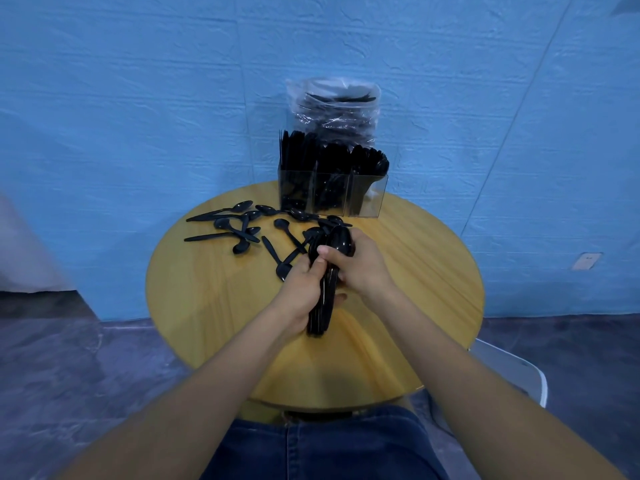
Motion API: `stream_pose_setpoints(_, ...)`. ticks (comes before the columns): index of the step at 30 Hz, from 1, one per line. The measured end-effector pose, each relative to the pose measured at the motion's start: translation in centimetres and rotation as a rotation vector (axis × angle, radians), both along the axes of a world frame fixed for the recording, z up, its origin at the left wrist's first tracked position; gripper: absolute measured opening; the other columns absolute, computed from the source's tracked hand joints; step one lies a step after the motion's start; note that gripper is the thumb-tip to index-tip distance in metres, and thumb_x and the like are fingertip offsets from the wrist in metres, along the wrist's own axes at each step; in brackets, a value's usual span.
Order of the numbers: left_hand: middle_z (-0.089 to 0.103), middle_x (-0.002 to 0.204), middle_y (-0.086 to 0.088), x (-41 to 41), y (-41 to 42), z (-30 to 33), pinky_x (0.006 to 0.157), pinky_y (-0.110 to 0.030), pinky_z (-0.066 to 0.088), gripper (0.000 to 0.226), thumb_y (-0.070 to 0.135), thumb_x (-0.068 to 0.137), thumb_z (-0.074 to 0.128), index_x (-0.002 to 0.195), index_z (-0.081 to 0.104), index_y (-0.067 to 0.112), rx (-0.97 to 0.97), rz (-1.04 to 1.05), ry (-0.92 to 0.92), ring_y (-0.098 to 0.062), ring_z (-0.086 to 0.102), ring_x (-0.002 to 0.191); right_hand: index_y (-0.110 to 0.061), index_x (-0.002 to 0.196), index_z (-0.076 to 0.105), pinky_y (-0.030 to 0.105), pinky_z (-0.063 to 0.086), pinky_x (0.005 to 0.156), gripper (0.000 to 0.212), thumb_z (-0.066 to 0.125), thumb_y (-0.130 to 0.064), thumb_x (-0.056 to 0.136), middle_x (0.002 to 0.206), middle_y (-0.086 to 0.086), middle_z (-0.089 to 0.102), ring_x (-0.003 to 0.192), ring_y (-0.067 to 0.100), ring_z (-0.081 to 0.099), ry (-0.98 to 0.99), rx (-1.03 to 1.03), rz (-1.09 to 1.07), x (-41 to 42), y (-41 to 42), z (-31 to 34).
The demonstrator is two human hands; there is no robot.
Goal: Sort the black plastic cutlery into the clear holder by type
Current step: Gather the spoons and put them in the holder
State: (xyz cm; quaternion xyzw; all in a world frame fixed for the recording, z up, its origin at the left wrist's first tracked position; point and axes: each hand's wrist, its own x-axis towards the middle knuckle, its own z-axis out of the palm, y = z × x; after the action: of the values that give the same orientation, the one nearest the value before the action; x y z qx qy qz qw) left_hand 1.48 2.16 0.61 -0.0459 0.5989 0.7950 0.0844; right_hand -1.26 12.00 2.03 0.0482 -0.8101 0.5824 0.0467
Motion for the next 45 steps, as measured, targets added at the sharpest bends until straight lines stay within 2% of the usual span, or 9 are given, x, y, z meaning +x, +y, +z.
stream_pose_setpoints(3, 0.059, 0.08, -0.006, 0.3, -0.4, 0.2, 0.056, -0.029, 0.055, 0.025, 0.028, 0.103, 0.032, 0.106, 0.047, 0.008, -0.031, -0.042, 0.009, -0.016, 0.064, 0.064, -0.009, 0.095, 0.053, 0.02, 0.039, 0.044, 0.019, 0.06, -0.027, 0.092, 0.055, -0.002, 0.052, 0.04, 0.005, 0.045, 0.012, 0.043, 0.016, -0.1, -0.3, 0.2)
stream_pose_setpoints(6, 0.053, 0.063, 0.0, 0.6, -0.8, 0.3, 0.05, -0.025, 0.049, 0.03, 0.03, 0.104, 0.03, 0.091, 0.047, 0.008, -0.019, -0.074, 0.01, -0.012, 0.056, 0.051, -0.01, 0.101, 0.051, 0.017, 0.041, 0.044, 0.01, 0.049, -0.02, 0.098, 0.06, 0.001, 0.052, 0.041, 0.004, 0.048, -0.026, 0.019, 0.07, 0.0, -0.3, 0.4)
stream_pose_setpoints(12, 0.058, 0.073, -0.004, 1.1, -1.5, 0.5, 0.052, -0.025, 0.044, 0.027, 0.026, 0.103, 0.035, 0.094, 0.053, 0.007, 0.002, -0.087, 0.004, -0.011, 0.054, 0.053, -0.015, 0.123, 0.043, 0.013, 0.042, 0.046, 0.035, 0.057, -0.007, 0.092, 0.083, 0.002, 0.05, 0.056, 0.008, 0.051, -0.041, -0.038, 0.065, 0.0, 0.0, 0.1)
stream_pose_setpoints(14, 0.06, 0.077, -0.004, 1.3, -1.7, 0.5, 0.051, -0.025, 0.043, 0.027, 0.026, 0.102, 0.037, 0.092, 0.054, 0.008, 0.009, -0.093, 0.001, -0.011, 0.053, 0.054, -0.012, 0.118, 0.052, 0.013, 0.041, 0.046, 0.026, 0.056, -0.006, 0.093, 0.081, 0.001, 0.053, 0.059, 0.009, 0.051, -0.031, -0.032, 0.103, -0.1, -0.1, 0.1)
stream_pose_setpoints(18, 0.06, 0.074, -0.002, 1.4, -2.4, 0.5, 0.05, -0.025, 0.041, 0.029, 0.034, 0.101, 0.037, 0.095, 0.056, 0.012, -0.009, -0.084, -0.028, -0.012, 0.047, 0.054, -0.011, 0.093, 0.059, 0.026, 0.052, 0.059, 0.01, 0.05, -0.01, 0.096, 0.074, -0.002, 0.058, 0.066, 0.013, 0.054, 0.04, 0.047, 0.189, 0.1, -0.7, -0.2)
stream_pose_setpoints(24, 0.051, 0.058, -0.002, 1.4, -3.8, 0.2, 0.047, -0.023, 0.038, 0.046, 0.049, 0.098, 0.033, 0.099, 0.059, 0.011, -0.105, -0.158, -0.056, -0.013, 0.044, 0.05, -0.014, 0.095, 0.06, 0.025, 0.052, 0.065, 0.011, 0.051, -0.008, 0.096, 0.085, 0.002, 0.065, 0.077, 0.015, 0.061, 0.034, -0.001, 0.188, 0.3, -1.7, -0.5)
stream_pose_setpoints(30, 0.048, 0.067, 0.0, 1.2, -4.1, -0.4, 0.05, -0.024, 0.041, 0.028, 0.032, 0.102, 0.033, 0.09, 0.049, 0.012, -0.348, -0.097, 0.126, -0.011, 0.044, 0.052, -0.013, 0.096, 0.063, 0.03, 0.052, 0.08, 0.006, 0.057, -0.012, 0.093, 0.089, 0.0, 0.069, 0.082, 0.012, 0.063, 0.079, 0.03, 0.129, 0.2, -2.0, -0.7)
stream_pose_setpoints(39, 0.04, 0.062, 0.003, -0.3, -5.2, -1.7, 0.041, -0.019, 0.034, 0.027, 0.031, 0.102, 0.034, 0.104, 0.05, 0.009, -0.197, 0.132, 0.073, -0.007, 0.037, 0.048, -0.012, 0.147, 0.024, 0.045, 0.024, 0.109, 0.081, 0.058, -0.053, 0.086, 0.149, 0.01, 0.03, 0.137, 0.031, 0.025, -0.145, 0.766, -0.136, -0.8, 2.9, -3.1)
stream_pose_setpoints(45, 0.04, 0.064, 0.003, -0.8, -5.2, -2.3, 0.042, -0.019, 0.035, 0.026, 0.034, 0.101, 0.034, 0.1, 0.05, 0.014, -0.254, 0.155, 0.118, -0.006, 0.037, 0.048, -0.014, 0.144, 0.031, 0.042, 0.027, 0.107, 0.068, 0.056, -0.046, 0.09, 0.143, 0.008, 0.038, 0.132, 0.027, 0.032, -0.041, 0.786, -0.12, -0.7, 2.4, -4.3)
